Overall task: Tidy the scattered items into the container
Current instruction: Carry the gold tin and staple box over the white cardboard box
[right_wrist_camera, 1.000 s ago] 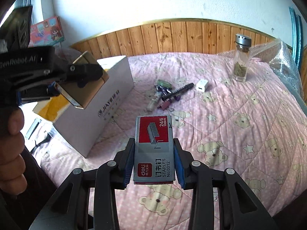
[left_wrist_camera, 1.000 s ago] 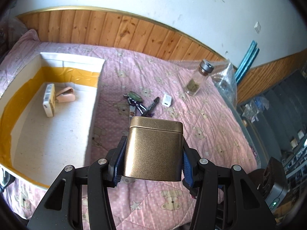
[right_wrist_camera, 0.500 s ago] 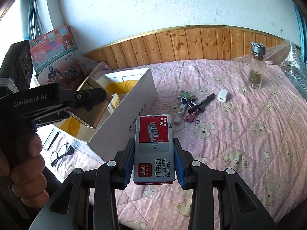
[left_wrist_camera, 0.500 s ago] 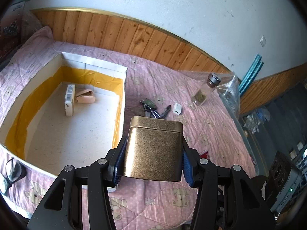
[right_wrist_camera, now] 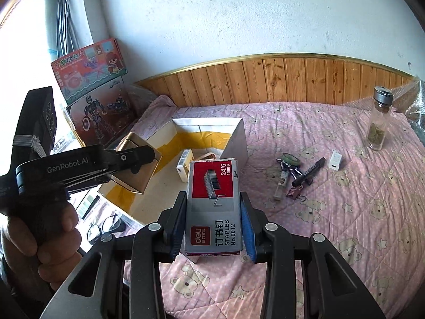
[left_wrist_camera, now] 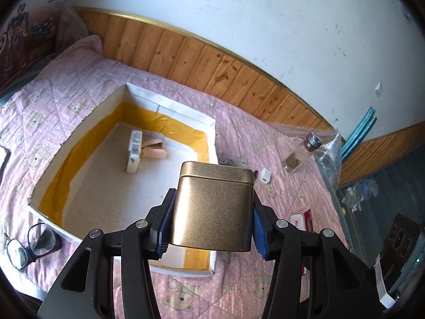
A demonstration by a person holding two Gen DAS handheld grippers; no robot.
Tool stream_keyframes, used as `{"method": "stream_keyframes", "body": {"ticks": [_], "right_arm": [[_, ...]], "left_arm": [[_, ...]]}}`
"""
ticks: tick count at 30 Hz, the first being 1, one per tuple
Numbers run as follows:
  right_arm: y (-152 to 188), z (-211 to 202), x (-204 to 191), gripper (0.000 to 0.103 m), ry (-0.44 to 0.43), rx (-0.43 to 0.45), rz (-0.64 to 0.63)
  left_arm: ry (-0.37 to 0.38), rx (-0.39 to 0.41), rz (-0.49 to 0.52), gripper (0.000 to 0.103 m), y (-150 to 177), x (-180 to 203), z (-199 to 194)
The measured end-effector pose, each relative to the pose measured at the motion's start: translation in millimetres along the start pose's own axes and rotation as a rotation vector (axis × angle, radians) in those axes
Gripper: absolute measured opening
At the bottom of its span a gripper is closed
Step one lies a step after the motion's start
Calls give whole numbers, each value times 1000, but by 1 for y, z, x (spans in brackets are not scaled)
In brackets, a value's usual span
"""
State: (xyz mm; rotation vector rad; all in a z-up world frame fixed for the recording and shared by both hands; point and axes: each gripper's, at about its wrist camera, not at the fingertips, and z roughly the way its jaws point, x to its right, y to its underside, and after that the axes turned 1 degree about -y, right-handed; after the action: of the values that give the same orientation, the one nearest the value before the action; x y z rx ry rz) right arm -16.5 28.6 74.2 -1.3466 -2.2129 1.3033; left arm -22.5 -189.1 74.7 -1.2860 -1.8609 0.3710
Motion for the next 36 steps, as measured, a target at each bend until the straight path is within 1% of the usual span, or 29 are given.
{"method": "stream_keyframes", "body": {"ticks": [6,13,18,24,27,31,36], "right_arm": [[-10,11,-20,39,-24,-6,-28],[-20,28,-41,39,-49,-16,-66],[-23,44,-55,39,-60,-34,-100],[-24,67,-69,39,-75,-74,-143],[-24,80,-75,39,-80,-99,-168],[-27,96,-82,39,-87,-130,-205],[-29,117,-88,39,-92,-178,-249]], "left_arm": [[-17,25,-45,52,-8,-24,-9],[-47,29,-84,52,-14,-50,-11],[-86,27,-79,52,-18,-66,-10],[-143,-3,-34,52,-26,-78,5],[-163,-35,-19,52,-31,-83,19],[-168,-89,0,52,-34,-85,37],[-216,-118,20,52,-38,-89,51]]}}
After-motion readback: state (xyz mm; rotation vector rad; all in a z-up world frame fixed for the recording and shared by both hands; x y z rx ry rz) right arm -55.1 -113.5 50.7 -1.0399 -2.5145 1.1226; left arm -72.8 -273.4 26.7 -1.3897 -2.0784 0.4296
